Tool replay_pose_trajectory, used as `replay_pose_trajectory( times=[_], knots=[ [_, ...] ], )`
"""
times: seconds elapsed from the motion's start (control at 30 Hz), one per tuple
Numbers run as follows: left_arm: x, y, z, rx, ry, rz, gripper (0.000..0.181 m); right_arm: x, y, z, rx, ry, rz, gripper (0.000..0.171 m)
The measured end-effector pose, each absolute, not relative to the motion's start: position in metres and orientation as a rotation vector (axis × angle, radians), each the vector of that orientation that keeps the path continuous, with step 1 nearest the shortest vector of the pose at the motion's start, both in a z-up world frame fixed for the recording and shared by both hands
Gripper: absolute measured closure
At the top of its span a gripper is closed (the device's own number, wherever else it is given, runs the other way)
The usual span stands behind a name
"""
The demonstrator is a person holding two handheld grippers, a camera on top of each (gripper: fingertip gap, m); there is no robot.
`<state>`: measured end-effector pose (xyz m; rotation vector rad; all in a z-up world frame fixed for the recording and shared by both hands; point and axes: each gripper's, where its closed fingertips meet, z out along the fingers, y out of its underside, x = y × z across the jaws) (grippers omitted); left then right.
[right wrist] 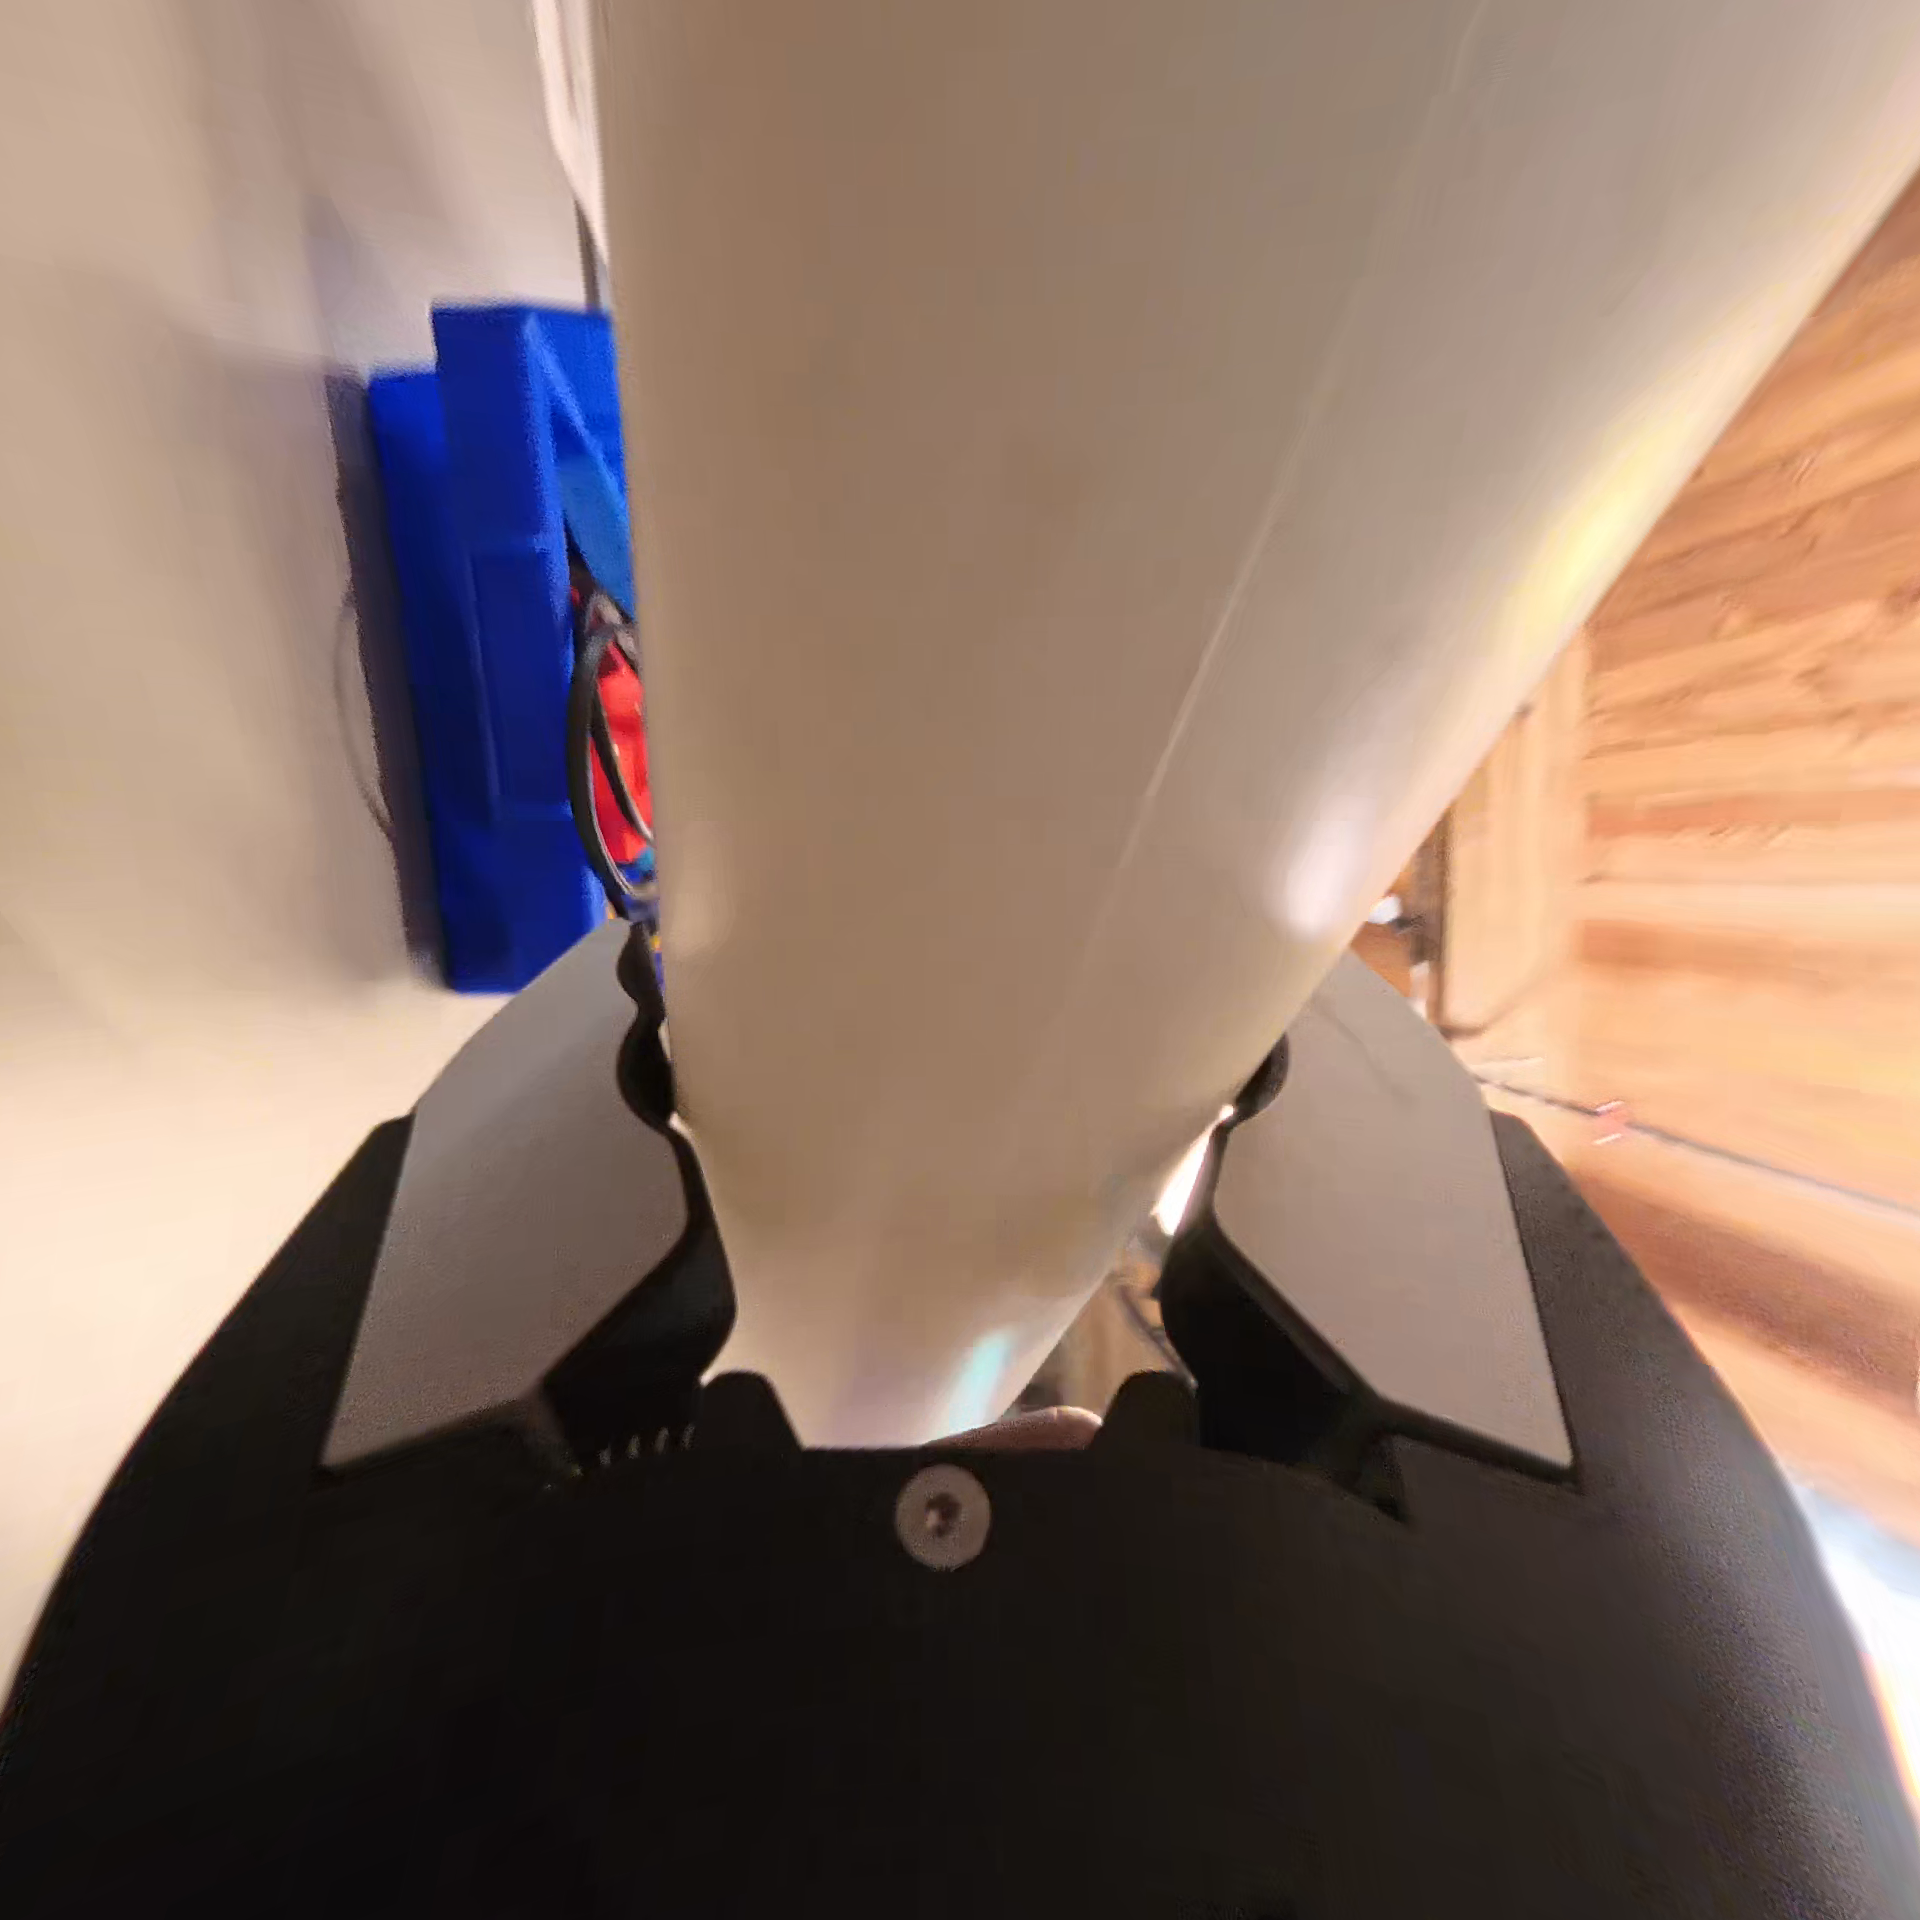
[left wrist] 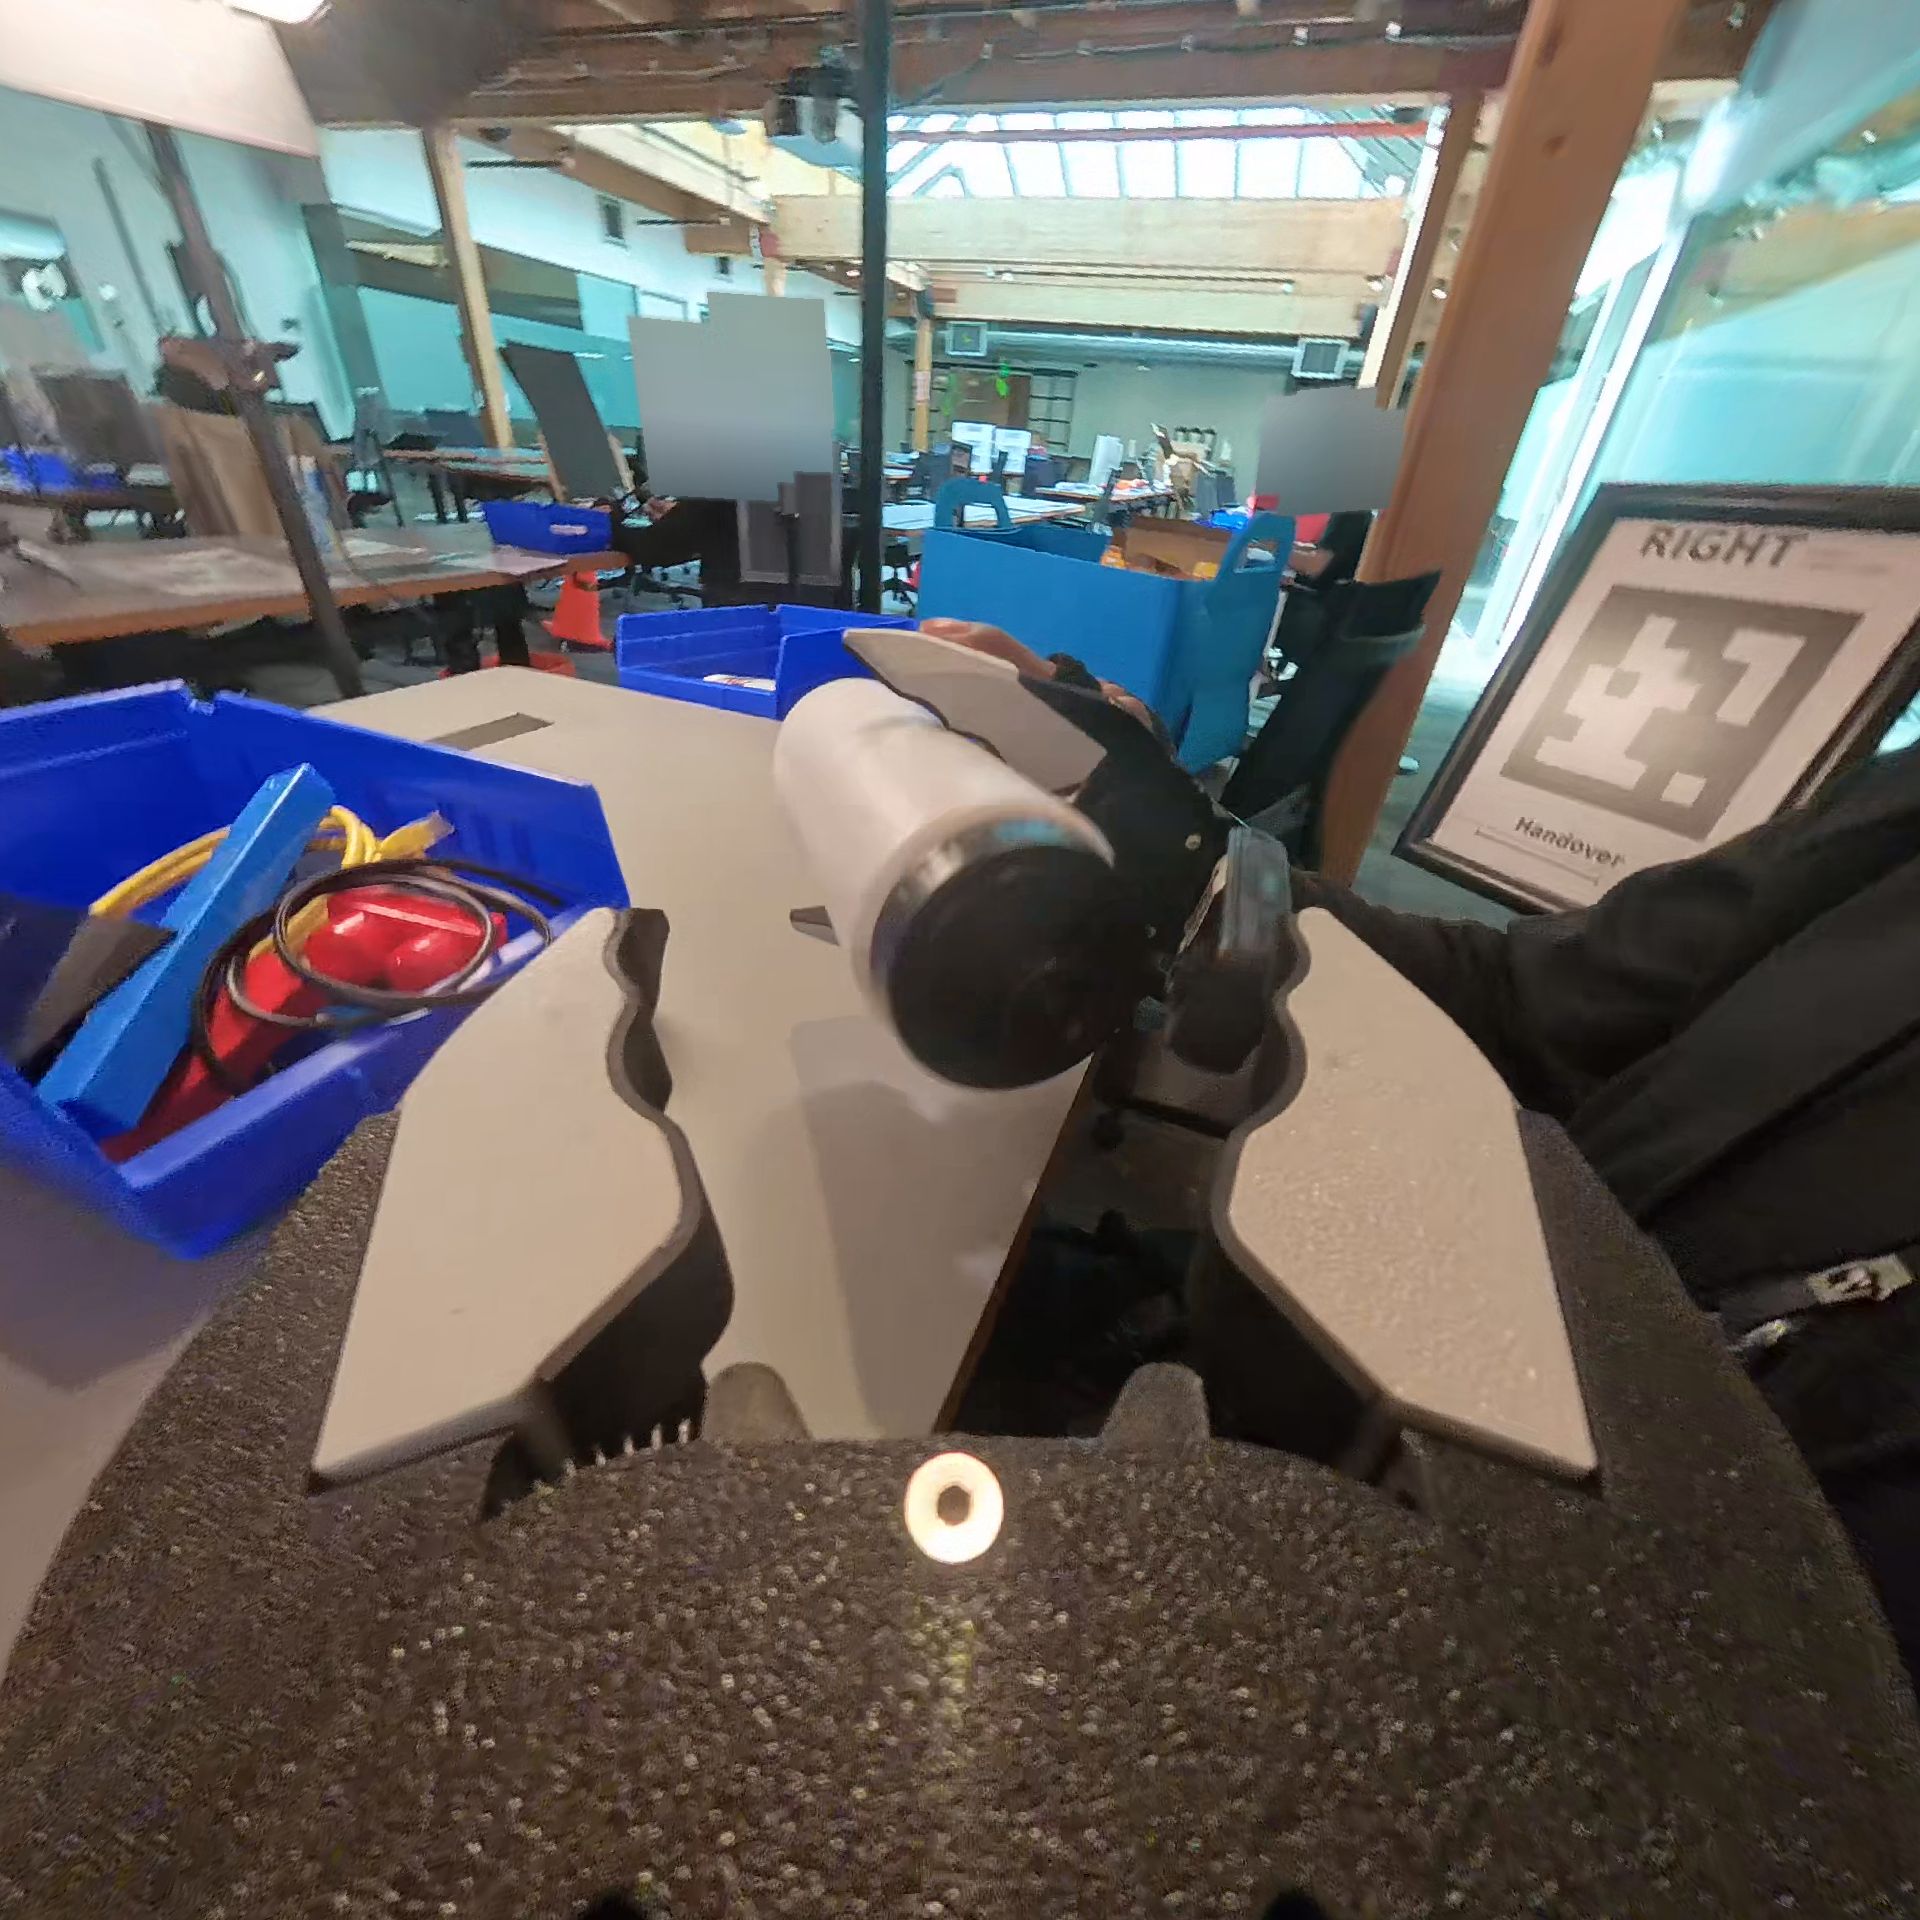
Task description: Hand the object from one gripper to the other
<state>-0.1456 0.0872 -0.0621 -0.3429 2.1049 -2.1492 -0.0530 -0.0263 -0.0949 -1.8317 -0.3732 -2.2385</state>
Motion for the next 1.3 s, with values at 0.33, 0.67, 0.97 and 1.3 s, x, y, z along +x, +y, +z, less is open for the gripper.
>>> replay_pose_trajectory(
  times=[0.33,0.67,0.97,1.3],
  knots=[
    [-0.167,0.036,-0.112,-0.49,2.451,-1.974,0.068,-0.079,0.0,-0.103,-1.58,-1.326,-2.45,0.064],
    [-0.2,-0.023,-0.172,-0.622,2.988,-2.044,0.057,-0.109,0.033,-0.089,-1.276,-1.674,-2.439,0.064],
    [-0.189,-0.024,-0.153,-0.587,2.654,-2.444,0.074,-0.1,0.035,-0.07,-1.389,-1.354,-2.433,0.073],
    [-0.16,0.007,-0.159,-0.388,2.466,-2.072,0.074,-0.117,-0.009,-0.056,-1.7,-0.722,-1.915,0.072]
  ],
)
